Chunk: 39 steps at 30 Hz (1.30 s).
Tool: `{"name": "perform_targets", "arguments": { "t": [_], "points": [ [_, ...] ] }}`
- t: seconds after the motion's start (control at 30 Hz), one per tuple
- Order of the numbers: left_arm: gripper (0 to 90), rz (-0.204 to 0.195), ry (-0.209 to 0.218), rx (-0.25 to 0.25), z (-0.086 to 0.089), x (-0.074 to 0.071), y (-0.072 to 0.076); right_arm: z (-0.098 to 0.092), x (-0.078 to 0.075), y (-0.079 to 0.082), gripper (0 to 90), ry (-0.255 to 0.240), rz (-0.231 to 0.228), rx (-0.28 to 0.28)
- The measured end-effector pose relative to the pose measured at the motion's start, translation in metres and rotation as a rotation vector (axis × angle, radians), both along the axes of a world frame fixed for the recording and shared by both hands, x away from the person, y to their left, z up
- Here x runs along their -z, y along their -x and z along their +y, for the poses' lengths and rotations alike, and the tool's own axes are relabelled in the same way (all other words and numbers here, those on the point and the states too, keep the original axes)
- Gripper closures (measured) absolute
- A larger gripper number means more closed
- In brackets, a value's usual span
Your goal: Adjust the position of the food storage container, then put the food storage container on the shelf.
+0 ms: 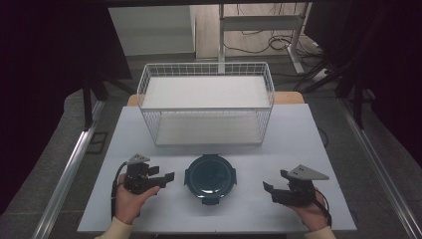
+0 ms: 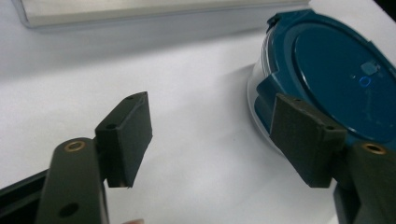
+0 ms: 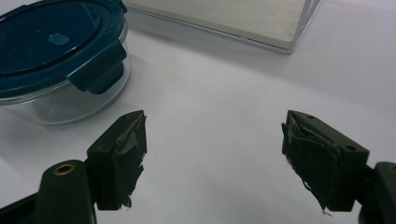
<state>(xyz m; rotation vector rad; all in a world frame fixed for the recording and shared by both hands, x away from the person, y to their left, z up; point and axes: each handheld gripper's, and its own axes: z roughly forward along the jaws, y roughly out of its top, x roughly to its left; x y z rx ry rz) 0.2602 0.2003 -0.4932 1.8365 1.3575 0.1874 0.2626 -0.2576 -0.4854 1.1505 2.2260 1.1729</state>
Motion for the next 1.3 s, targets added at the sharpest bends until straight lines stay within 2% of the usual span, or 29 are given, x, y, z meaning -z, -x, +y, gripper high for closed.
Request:
{"name": "perform_targets", "arguments": {
  "t": [0.07,0.1,0.2,0.23,0.33,0.47,0.63,0.8,0.83,0.97,1.1,1.2,1.23,1.27,1.3],
  "points": [
    [27.4,0.005,-0.005,-0.001,0.000,0.001,0.000,0.000,-0.001,0.000,21.4,0.002,-0.002,0.000],
    [27.4,-0.012,-0.009,-0.020,0.000,0.000,0.002,0.000,-0.002,0.000,21.3,-0.001,-0.006,0.002],
    [26.1,-0.031,-0.010,-0.018,0.000,-0.003,0.003,0.002,-0.003,0.001,20.5,-0.016,-0.001,-0.007],
    [25.7,-0.039,0.004,-0.009,0.000,-0.006,0.004,0.003,-0.004,0.002,20.3,-0.025,0.000,-0.013],
    [25.4,-0.038,0.021,-0.003,-0.001,-0.007,0.005,0.006,-0.006,0.004,19.7,-0.033,0.000,-0.022],
    [24.9,-0.022,0.064,0.027,-0.003,-0.009,0.005,0.010,-0.007,0.005,19.7,-0.071,0.020,-0.019],
    [23.9,-0.003,0.084,0.046,-0.004,-0.008,0.004,0.015,-0.010,0.003,19.4,-0.092,0.039,-0.029],
    [22.8,-0.016,0.073,0.071,-0.007,-0.011,0.004,0.020,-0.012,0.002,17.8,-0.120,0.066,-0.043],
    [22.3,-0.018,0.075,0.076,-0.007,-0.012,0.004,0.022,-0.011,0.001,17.1,-0.129,0.082,-0.046],
    [21.3,-0.015,0.090,0.084,-0.009,-0.015,0.003,0.026,-0.013,-0.001,15.8,-0.137,0.099,-0.047],
    [19.7,0.002,0.141,0.097,-0.012,-0.020,-0.003,0.033,-0.022,-0.006,13.5,-0.190,0.128,-0.055],
    [19.8,0.004,0.161,0.109,-0.014,-0.023,-0.006,0.036,-0.024,-0.009,12.7,-0.207,0.145,-0.059],
    [19.8,0.011,0.174,0.118,-0.016,-0.024,-0.008,0.038,-0.024,-0.011,12.5,-0.223,0.157,-0.063],
    [19.8,0.019,0.189,0.123,-0.017,-0.025,-0.010,0.041,-0.025,-0.015,12.2,-0.268,0.188,-0.068],
    [19.8,0.025,0.204,0.124,-0.018,-0.026,-0.012,0.041,-0.025,-0.015,12.2,-0.268,0.188,-0.068]
  ]
}}
